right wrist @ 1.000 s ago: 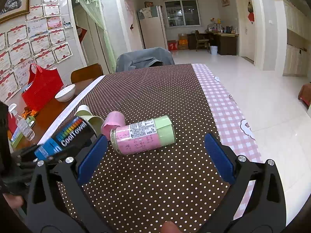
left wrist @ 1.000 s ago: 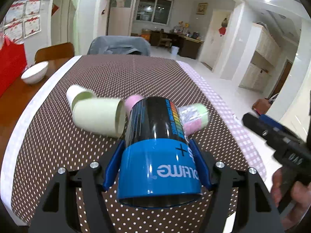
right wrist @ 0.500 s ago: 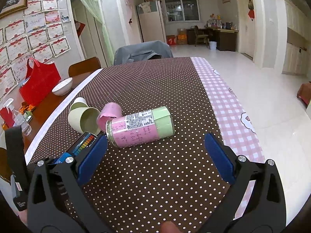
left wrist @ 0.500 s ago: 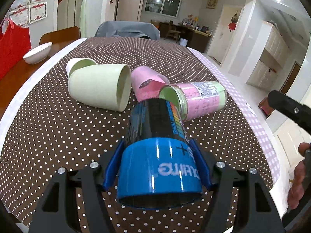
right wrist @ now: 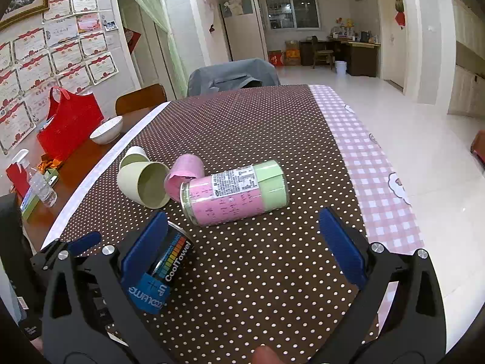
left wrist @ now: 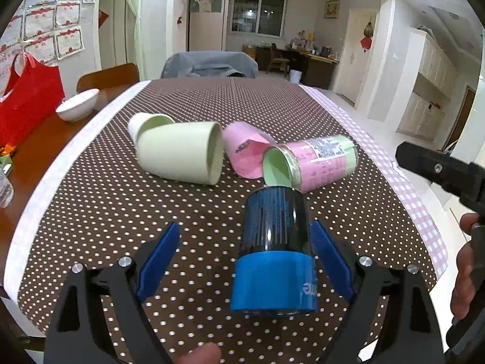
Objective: Flip cup upside down
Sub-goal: 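Lift the black-and-blue can with the left gripper and tilt it, then lower the can onto the runner and open the left gripper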
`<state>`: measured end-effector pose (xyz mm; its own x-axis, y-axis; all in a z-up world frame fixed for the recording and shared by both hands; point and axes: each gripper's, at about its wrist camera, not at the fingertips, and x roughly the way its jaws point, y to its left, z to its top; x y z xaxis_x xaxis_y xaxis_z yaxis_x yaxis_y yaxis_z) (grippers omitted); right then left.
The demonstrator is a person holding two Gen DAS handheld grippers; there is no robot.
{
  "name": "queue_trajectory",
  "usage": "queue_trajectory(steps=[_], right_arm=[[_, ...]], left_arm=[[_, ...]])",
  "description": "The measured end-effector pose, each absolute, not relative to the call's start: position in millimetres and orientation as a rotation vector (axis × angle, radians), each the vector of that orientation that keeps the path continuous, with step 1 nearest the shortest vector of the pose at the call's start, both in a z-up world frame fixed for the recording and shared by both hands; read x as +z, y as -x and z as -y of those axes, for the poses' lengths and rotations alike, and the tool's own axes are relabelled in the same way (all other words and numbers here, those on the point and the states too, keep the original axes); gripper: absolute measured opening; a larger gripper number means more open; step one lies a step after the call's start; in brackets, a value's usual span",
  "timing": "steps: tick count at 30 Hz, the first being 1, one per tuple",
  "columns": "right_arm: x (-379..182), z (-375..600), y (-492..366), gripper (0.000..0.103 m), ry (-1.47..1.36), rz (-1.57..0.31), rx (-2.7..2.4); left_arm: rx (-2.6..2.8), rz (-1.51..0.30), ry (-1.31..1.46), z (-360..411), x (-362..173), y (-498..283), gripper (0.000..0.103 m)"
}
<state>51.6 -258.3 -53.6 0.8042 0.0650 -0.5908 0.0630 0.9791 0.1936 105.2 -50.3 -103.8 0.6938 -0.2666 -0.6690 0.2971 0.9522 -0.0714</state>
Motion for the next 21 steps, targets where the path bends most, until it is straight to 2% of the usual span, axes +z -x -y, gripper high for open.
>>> queue_trajectory(steps=[21], right_arm=[[-31.7, 225.3, -44.8, 0.097, -0.173, -0.621, 0.071]], left_arm=[[-0.207, -0.606, -0.016, 6.8, -53.7, -72.1, 0.09]])
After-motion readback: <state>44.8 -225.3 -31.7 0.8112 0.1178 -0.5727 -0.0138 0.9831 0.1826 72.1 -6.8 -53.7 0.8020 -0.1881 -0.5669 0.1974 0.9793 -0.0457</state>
